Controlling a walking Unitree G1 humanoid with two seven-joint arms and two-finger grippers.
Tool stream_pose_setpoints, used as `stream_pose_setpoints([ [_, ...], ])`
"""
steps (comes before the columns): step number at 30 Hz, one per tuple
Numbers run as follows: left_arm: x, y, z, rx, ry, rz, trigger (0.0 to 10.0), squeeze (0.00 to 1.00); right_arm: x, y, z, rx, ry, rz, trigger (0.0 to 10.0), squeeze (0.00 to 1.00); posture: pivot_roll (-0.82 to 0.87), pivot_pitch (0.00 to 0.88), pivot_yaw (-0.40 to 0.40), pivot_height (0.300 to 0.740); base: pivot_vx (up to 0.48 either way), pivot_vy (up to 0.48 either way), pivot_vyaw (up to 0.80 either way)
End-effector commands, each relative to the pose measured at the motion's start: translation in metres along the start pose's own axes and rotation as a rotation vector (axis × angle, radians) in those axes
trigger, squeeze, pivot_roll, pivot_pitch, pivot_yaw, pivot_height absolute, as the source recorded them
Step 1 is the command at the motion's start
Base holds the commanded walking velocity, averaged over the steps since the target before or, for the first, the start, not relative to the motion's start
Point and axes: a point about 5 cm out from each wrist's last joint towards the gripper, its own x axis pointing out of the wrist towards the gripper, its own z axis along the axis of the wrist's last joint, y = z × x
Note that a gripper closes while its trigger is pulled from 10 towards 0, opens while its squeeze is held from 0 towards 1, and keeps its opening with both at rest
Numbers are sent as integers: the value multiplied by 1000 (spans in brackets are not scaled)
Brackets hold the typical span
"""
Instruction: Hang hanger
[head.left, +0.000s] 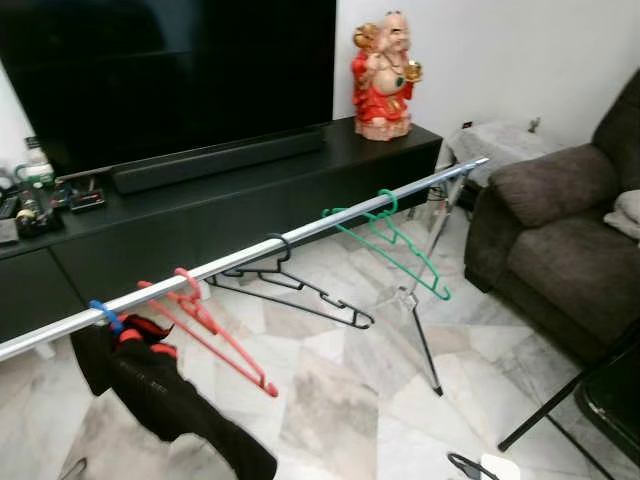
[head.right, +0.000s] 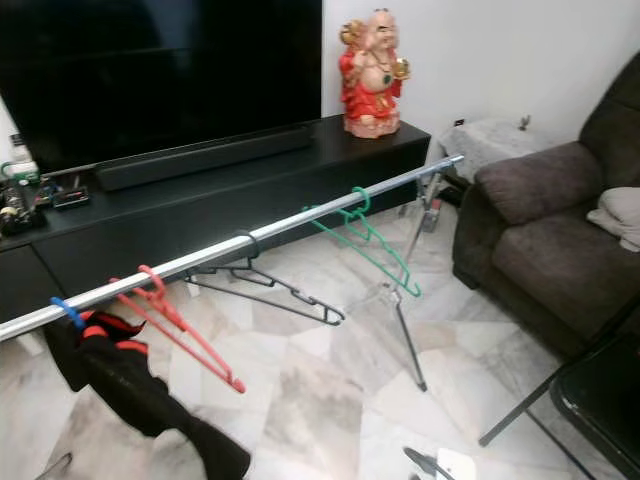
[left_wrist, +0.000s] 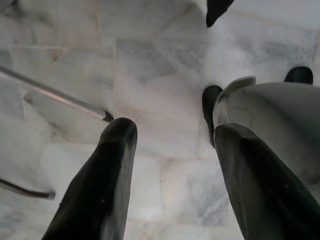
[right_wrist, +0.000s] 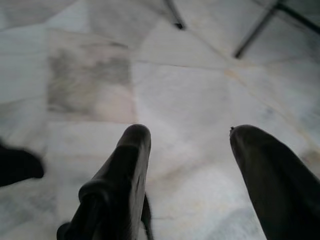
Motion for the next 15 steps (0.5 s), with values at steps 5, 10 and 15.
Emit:
stream_pose_setpoints([
  [5,0,-3,2,8,4,-9,10000,0,-4,-11,-17,2,73,-22,10000,0,14,0,15,740,0,-351,-726],
  [10,1,-3,2,12,4,-9,10000,0,-4,-15,-15,14,79,-31,10000,0,9,0,24,740,0,-350,-729],
  [15,1,-2,2,16,4,-7,10000,0,-4,-16,-17,17,86,-32,10000,0,8,0,25,740,0,-353,-728],
])
